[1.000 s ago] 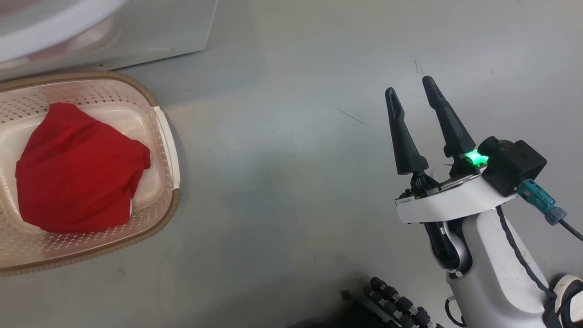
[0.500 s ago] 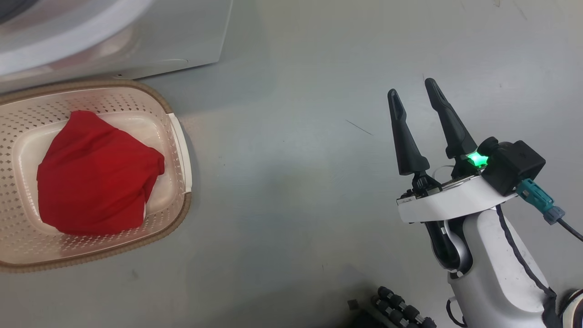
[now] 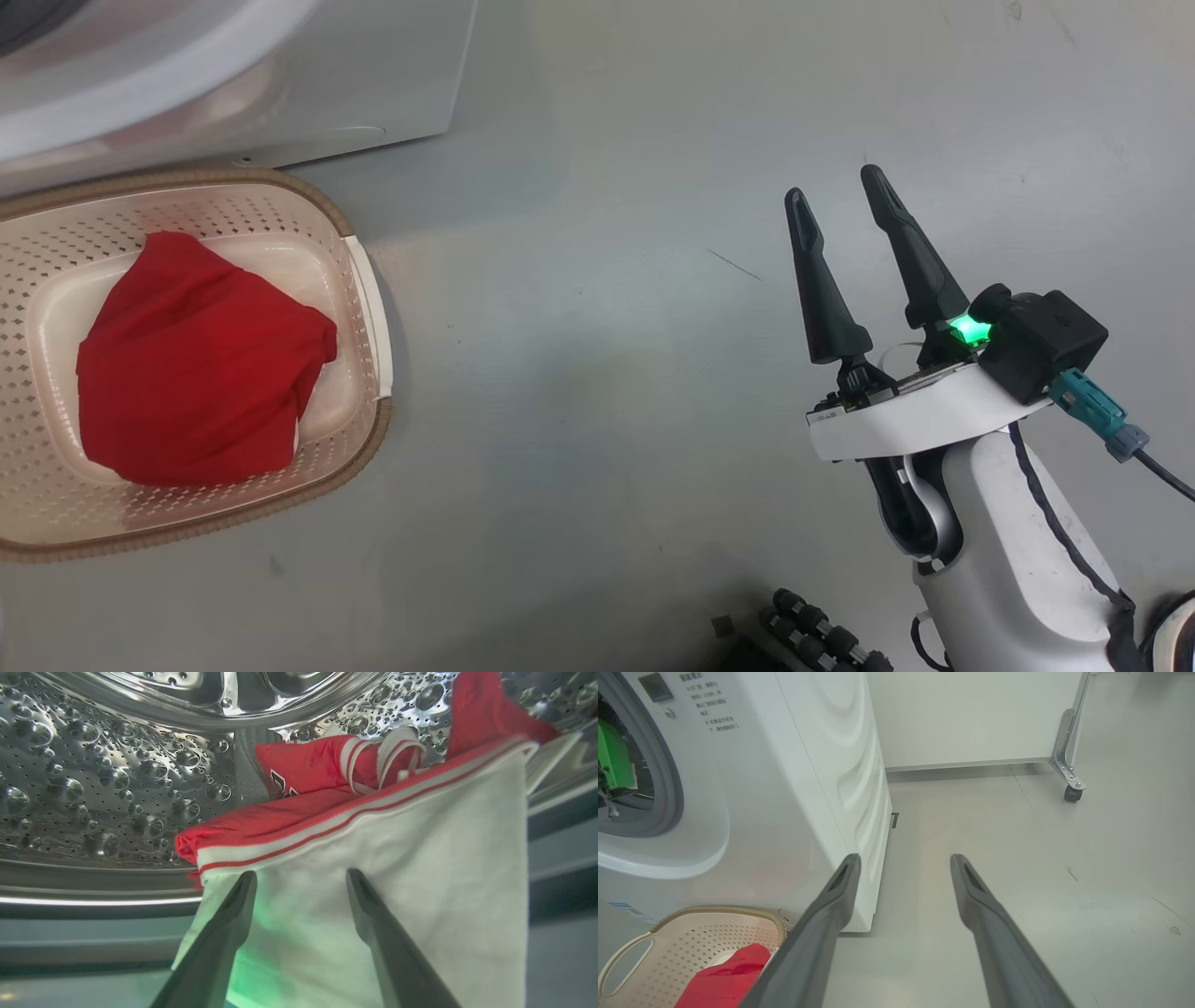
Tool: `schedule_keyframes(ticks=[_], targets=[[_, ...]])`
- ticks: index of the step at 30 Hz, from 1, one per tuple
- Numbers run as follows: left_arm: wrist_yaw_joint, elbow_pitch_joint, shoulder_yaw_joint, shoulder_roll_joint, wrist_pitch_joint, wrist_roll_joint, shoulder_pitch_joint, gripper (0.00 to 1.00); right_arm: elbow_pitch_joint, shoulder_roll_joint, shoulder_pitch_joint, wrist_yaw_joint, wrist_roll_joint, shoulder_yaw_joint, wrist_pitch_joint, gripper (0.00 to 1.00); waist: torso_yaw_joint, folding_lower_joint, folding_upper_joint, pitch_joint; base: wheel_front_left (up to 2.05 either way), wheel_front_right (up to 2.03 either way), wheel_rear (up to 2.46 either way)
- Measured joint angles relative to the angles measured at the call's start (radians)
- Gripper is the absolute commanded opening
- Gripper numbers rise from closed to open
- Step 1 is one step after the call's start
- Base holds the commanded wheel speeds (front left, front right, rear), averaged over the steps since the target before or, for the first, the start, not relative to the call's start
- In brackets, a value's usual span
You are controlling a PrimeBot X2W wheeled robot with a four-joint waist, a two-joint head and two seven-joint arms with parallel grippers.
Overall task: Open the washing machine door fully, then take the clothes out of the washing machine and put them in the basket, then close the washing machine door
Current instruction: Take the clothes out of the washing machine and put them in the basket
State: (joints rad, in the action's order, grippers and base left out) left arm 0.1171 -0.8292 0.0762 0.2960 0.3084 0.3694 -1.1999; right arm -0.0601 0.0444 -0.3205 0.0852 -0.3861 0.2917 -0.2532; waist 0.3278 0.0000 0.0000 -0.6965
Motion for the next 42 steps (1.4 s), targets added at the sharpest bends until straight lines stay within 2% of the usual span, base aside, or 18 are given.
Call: schedule_keyframes(ticks=[6, 7, 8, 9, 20, 30, 42], targets=[[0.003, -0.007, 0.011, 0.014, 0.009, -0.012, -0.004, 1.00, 0.001, 0.000, 0.000, 0.000, -0.001, 0.002, 0.000, 1.00, 0.008, 0.0000, 0.0001, -0.005, 0.00, 0.00, 0.00], [0.003, -0.008, 0.012, 0.017, 0.011, -0.012, -0.005, 0.86, 0.001, 0.000, 0.000, 0.000, -0.001, 0.002, 0.000, 1.00, 0.010, 0.0000, 0.0000, -0.006, 0.00, 0.00, 0.00], [0.003, -0.011, 0.012, 0.019, 0.013, -0.012, -0.008, 0.23, 0.001, 0.000, 0.000, 0.000, -0.001, 0.002, 0.000, 1.00, 0.011, 0.0000, 0.0000, -0.007, 0.00, 0.00, 0.00], [0.003, -0.013, 0.012, 0.021, 0.016, -0.012, -0.011, 0.00, 0.002, 0.000, 0.000, 0.000, -0.002, 0.002, 0.000, 1.00, 0.012, 0.0000, 0.0000, -0.007, 0.00, 0.00, 0.00], [0.003, -0.037, 0.028, 0.013, 0.004, -0.012, -0.029, 0.00, 0.003, 0.000, 0.000, 0.000, -0.008, 0.002, 0.000, 1.00, 0.013, 0.0000, 0.0000, -0.008, 0.00, 0.00, 0.00], [0.007, -0.060, 0.038, -0.022, -0.095, -0.008, -0.016, 0.00, -0.012, 0.000, 0.000, 0.000, 0.008, -0.020, 0.000, 1.00, -0.012, 0.0000, 0.0000, 0.026, 0.00, 0.00, 0.00], [0.008, -0.075, 0.093, -0.069, -0.185, 0.031, 0.080, 0.00, -0.039, 0.001, 0.003, 0.003, 0.046, -0.028, 0.000, 1.00, -0.072, 0.0000, 0.0000, 0.101, 0.00, 0.00, 0.00]])
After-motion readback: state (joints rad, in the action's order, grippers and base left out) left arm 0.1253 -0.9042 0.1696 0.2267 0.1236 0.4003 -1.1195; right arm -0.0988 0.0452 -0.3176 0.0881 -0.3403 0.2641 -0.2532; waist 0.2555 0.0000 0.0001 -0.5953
